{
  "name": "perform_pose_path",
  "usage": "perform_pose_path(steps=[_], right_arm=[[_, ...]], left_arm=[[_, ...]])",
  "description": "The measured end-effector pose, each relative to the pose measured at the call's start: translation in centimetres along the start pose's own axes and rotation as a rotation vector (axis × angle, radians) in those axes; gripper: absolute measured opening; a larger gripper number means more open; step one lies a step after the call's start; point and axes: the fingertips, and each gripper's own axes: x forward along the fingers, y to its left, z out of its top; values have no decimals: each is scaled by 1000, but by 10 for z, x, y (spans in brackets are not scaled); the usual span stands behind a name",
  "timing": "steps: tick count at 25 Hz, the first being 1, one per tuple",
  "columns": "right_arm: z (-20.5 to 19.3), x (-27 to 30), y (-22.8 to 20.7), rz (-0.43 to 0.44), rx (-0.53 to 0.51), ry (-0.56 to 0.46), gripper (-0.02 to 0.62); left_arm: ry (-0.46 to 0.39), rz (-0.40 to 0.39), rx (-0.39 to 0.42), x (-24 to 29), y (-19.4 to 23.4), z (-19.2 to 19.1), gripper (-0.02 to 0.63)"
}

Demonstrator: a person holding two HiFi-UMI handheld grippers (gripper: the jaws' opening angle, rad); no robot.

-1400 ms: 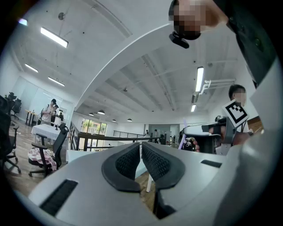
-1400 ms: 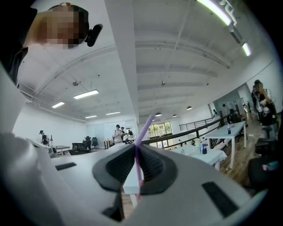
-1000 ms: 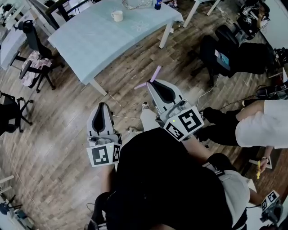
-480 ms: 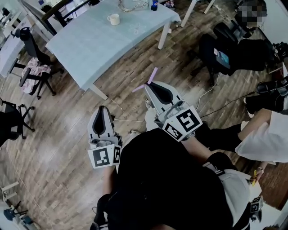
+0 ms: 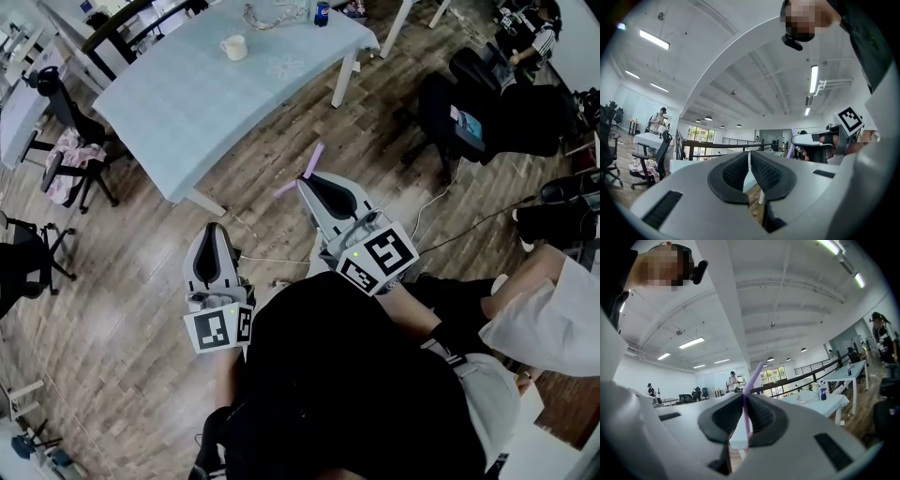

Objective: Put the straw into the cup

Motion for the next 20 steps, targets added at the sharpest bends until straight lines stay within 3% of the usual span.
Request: perform_pose_path(steps=[20], right_arm=[[13, 121, -156, 155, 51, 73, 37]], left_arm=[[16, 107, 2, 184, -18, -10, 15]])
